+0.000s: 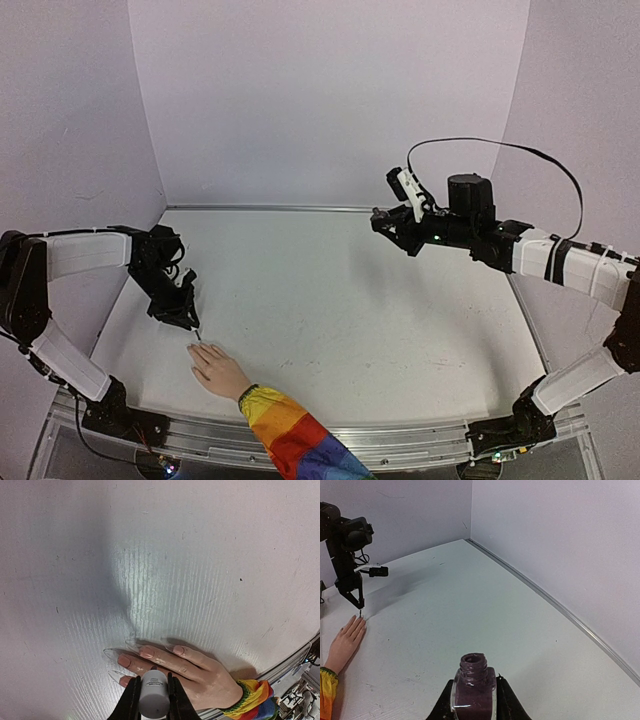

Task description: Paint the nails

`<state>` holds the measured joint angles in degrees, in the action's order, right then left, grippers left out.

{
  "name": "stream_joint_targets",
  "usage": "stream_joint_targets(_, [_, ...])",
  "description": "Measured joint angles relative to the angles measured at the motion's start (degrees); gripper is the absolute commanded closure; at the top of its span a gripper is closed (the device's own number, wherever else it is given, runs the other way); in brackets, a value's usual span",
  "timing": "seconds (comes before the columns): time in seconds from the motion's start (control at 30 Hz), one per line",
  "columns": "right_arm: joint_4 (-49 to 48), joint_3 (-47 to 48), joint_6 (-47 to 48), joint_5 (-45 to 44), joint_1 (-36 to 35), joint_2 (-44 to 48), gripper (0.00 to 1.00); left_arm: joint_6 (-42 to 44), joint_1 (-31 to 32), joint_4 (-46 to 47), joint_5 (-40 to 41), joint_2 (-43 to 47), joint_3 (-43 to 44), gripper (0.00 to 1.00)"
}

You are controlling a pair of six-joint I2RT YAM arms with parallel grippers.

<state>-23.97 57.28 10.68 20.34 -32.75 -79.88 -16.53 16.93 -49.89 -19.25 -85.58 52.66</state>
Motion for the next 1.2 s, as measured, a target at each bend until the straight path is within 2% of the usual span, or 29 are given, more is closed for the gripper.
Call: stream_joint_targets(1.2, [0.0,0.0,-0.04,0.04,0.0,0.0,1.0,0.02,0.0,3.06,0.52,-1.53,-1.86,1.0])
